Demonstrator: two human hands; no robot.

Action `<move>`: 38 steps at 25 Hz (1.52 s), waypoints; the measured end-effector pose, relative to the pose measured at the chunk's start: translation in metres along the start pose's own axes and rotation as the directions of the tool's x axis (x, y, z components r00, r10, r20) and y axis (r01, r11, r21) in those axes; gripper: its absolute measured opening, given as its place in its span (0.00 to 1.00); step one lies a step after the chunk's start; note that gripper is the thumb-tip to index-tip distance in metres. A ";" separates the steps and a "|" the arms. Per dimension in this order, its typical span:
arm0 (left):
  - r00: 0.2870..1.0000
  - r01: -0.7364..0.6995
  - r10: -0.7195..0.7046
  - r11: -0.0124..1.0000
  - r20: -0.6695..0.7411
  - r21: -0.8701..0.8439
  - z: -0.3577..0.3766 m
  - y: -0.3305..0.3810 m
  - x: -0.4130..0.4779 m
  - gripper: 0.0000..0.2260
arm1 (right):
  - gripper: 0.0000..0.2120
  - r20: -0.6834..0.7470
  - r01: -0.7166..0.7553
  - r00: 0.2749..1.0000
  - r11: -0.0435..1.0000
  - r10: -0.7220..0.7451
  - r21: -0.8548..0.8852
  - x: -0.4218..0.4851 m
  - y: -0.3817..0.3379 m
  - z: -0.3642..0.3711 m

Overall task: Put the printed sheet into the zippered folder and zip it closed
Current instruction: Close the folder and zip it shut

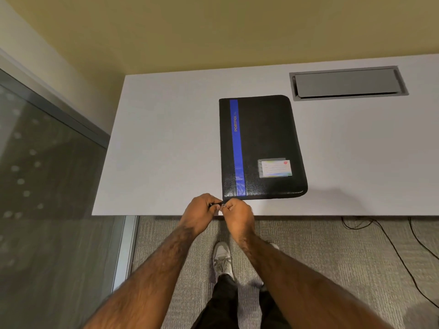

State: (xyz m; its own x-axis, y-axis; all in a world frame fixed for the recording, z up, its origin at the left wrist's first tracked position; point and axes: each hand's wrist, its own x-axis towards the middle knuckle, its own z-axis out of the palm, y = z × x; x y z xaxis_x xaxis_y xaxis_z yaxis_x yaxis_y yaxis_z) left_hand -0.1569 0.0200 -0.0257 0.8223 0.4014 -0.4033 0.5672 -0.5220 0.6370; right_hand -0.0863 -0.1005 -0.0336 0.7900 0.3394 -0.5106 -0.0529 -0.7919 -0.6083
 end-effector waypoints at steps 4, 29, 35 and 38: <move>0.997 0.005 0.007 0.988 -0.074 0.154 -0.001 0.001 -0.001 0.09 | 0.09 -0.059 0.040 0.997 0.995 -0.045 -0.091 0.001 0.006 -0.003; 0.991 0.011 0.059 0.861 -0.122 0.508 -0.006 0.007 0.008 0.09 | 0.09 -0.323 0.001 0.931 0.882 -0.173 -0.471 0.059 0.117 -0.174; 0.933 0.035 0.183 0.810 -0.309 0.586 0.027 0.044 0.001 0.26 | 0.08 -0.106 0.297 0.918 0.837 -0.383 -0.459 0.082 0.129 -0.194; 0.954 -0.131 0.264 0.796 -0.145 0.590 0.082 0.099 0.025 0.44 | 0.07 -0.073 0.365 0.901 0.839 -0.427 -0.404 0.088 0.137 -0.196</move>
State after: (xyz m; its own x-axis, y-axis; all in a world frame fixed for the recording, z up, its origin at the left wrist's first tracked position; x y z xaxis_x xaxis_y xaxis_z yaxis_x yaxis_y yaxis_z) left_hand -0.0762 -0.0833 -0.0264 0.9273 0.3541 -0.1214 0.3710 -0.9125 0.1720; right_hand 0.0959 -0.2786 -0.0428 0.7792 0.6070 -0.1560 0.4903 -0.7455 -0.4515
